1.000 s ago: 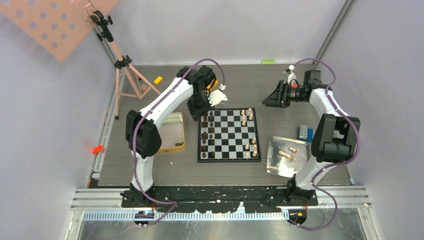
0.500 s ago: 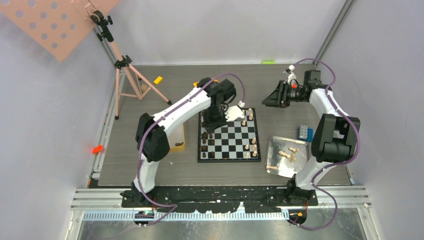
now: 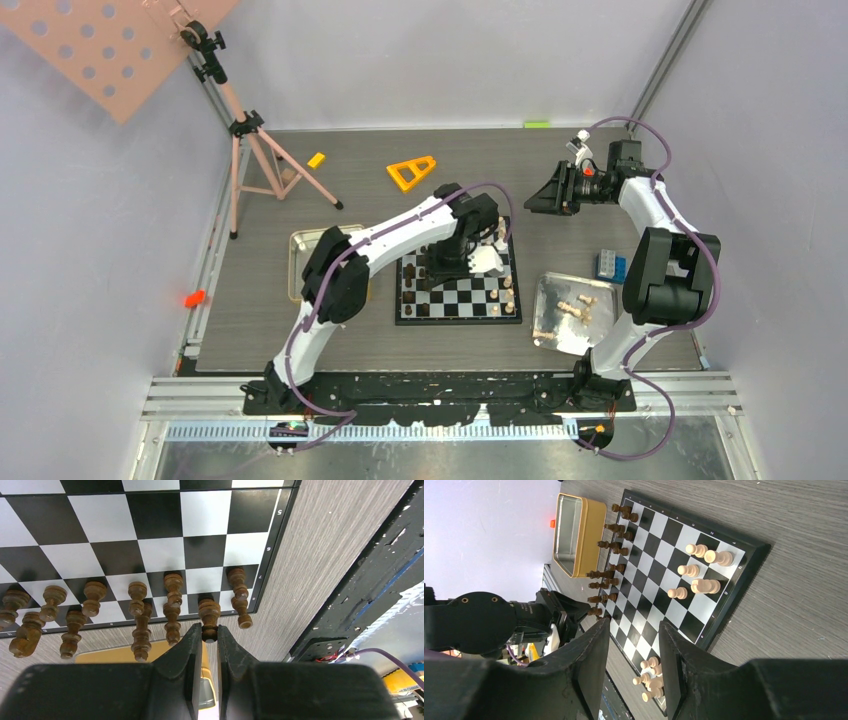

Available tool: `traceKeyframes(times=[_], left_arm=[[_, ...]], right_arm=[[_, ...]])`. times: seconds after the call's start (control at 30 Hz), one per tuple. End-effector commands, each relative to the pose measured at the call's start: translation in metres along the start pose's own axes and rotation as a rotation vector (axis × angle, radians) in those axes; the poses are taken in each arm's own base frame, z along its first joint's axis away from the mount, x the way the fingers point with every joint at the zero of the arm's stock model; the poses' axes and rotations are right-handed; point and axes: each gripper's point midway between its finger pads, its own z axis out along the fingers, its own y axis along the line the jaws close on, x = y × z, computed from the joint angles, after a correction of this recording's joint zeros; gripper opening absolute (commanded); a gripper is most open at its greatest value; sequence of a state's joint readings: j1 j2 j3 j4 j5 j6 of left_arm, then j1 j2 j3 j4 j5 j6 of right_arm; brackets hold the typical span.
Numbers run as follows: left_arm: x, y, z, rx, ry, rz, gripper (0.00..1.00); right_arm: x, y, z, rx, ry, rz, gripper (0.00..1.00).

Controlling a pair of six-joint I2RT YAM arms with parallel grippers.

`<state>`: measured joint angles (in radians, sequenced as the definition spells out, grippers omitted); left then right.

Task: Set up the chess pieces on the board
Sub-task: Place the chess piece on the chessboard.

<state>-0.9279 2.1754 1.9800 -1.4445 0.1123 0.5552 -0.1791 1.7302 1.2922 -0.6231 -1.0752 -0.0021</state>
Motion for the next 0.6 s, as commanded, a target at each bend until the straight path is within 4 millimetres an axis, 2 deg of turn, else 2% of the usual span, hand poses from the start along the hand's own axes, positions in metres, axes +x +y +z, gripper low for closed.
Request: traceKeyframes(times=[0.0, 0.57], left_arm=[[0.001, -0.004, -0.001, 0.0, 0.026, 0.0, 0.09], [0.007, -0.003, 0.023, -0.015, 0.081, -0.016, 0.11]], right_arm=[[-0.012, 0.016, -0.009, -0.015, -0.031, -0.06, 0.47], [-0.01, 0.014, -0.008, -0.018, -0.026, -0.05, 0.47]])
